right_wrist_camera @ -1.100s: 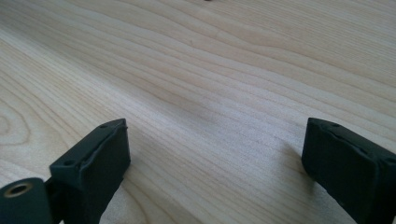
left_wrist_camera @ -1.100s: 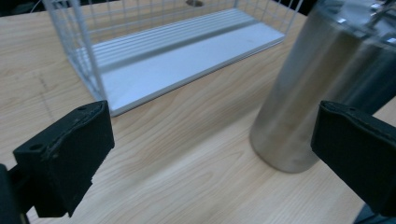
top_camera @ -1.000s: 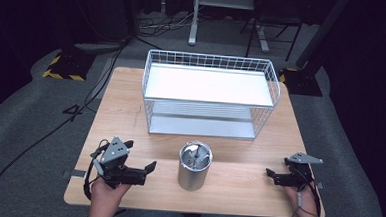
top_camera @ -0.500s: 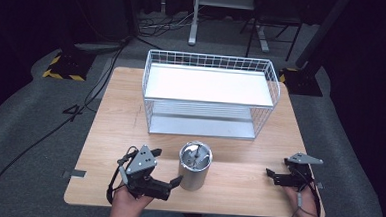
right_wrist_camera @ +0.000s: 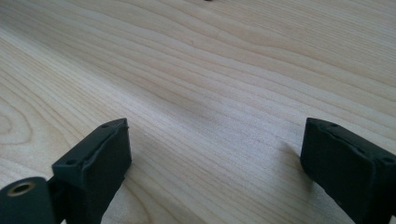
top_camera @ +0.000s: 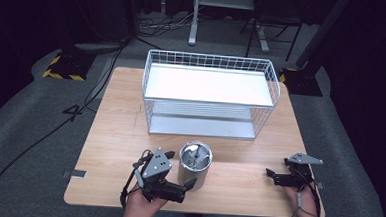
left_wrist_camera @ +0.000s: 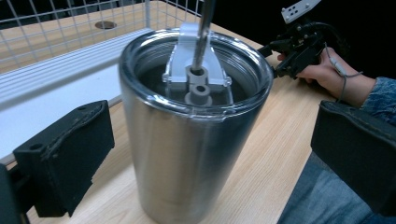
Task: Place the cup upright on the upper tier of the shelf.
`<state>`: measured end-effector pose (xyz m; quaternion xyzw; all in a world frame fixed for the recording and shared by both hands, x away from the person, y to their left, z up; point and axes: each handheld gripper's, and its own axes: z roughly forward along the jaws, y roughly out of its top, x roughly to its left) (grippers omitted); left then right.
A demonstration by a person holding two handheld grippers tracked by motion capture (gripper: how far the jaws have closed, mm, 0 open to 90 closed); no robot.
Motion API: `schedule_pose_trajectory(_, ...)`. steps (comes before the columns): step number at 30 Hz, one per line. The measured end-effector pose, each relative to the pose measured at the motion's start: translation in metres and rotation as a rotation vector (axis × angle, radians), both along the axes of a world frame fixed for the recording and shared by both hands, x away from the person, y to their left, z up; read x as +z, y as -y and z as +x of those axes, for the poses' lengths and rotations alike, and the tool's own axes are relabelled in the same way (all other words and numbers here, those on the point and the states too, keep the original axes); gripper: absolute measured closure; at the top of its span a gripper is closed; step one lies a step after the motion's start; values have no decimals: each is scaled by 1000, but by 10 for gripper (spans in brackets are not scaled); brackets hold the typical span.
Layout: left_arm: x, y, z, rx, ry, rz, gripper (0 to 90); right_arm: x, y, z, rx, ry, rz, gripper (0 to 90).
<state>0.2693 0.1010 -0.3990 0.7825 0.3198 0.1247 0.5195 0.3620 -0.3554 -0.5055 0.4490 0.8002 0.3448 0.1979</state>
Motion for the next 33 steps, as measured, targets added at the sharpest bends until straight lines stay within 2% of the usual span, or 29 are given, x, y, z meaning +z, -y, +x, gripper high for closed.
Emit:
schedule_pose_trajectory(4, -2, 5, 0, -1, 8, -8, 0, 0, 0, 0, 0, 0, 0, 94)
schedule_pose_trajectory(6, -4, 7, 0, 7, 10, 2, 0, 0, 0, 0, 0, 0, 0, 94)
schedule_pose_trajectory(9, -8, 13, 1, 63, 14, 43, 0, 0, 0, 0, 1, 1, -1, 95)
schedule_pose_trajectory(17, -16, 18, 6, 96, 6, 54, 0, 0, 0, 0, 1, 2, -2, 96)
schedule_pose_trajectory(28, -23, 24, 15, 106, 6, 64, 0, 0, 0, 0, 1, 2, -1, 98)
schedule_pose_trajectory(33, -28, 30, 21, 91, 20, 72, 0, 0, 0, 0, 0, 2, 1, 102)
